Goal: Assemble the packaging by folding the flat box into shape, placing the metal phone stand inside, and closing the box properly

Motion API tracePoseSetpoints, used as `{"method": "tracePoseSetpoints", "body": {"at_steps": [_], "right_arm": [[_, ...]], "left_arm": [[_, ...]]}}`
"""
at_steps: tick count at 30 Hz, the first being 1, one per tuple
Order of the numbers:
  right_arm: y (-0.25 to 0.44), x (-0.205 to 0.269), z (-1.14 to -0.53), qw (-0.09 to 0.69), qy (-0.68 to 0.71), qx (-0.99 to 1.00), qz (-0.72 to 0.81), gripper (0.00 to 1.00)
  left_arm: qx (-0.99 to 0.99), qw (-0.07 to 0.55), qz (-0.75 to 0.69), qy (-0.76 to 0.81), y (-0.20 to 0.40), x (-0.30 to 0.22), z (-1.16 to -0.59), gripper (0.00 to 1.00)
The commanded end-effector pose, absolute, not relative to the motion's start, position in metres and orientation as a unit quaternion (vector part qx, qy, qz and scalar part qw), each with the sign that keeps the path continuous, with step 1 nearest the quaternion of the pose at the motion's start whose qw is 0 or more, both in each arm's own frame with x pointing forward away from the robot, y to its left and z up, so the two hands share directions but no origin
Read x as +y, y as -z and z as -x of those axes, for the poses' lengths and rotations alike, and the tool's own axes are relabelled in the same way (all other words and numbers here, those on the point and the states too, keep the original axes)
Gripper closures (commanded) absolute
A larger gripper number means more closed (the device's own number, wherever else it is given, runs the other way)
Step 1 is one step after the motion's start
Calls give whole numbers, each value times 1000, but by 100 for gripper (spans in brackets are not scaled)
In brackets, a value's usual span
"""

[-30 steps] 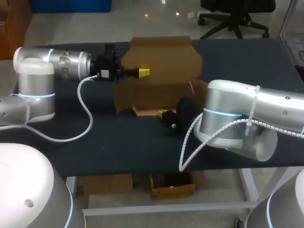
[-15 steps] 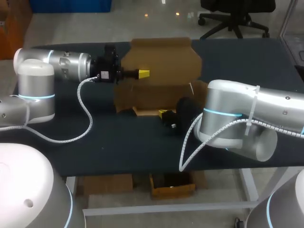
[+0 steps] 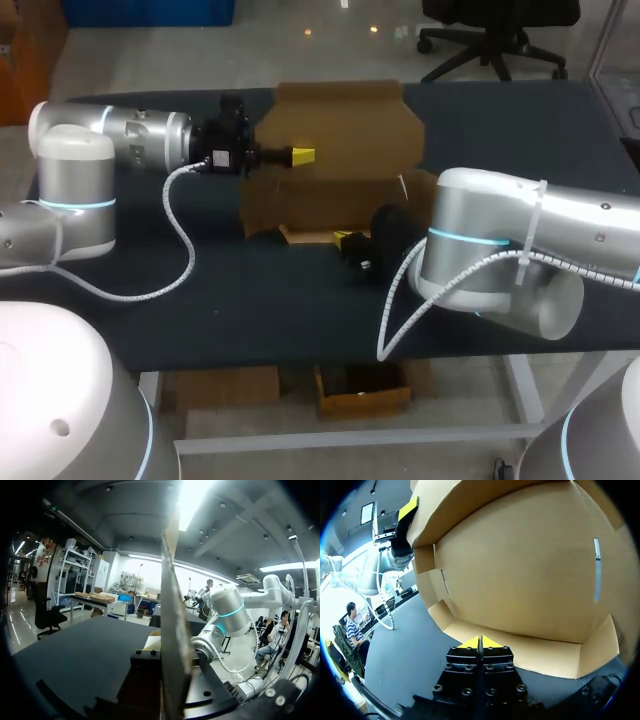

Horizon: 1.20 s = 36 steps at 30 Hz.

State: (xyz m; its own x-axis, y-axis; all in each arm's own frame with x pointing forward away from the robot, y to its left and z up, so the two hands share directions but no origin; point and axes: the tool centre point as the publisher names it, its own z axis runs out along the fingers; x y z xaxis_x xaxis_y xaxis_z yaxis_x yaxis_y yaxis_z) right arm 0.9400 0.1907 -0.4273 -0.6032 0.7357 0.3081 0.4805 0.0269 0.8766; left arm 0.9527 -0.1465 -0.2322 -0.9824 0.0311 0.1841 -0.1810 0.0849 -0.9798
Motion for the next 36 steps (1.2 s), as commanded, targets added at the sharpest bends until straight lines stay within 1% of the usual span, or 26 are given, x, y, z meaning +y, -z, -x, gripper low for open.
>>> {"method": "tracePoseSetpoints", "body": {"at_steps": [1, 36], "right_arm": [[430, 193, -941, 118, -548, 707, -431, 100], [428, 193, -940, 122, -548, 708, -429, 100]], "left_arm": [[-732, 77, -50, -675, 236, -147, -953, 100], [-731, 69, -47, -677, 233, -147, -950, 100]]}}
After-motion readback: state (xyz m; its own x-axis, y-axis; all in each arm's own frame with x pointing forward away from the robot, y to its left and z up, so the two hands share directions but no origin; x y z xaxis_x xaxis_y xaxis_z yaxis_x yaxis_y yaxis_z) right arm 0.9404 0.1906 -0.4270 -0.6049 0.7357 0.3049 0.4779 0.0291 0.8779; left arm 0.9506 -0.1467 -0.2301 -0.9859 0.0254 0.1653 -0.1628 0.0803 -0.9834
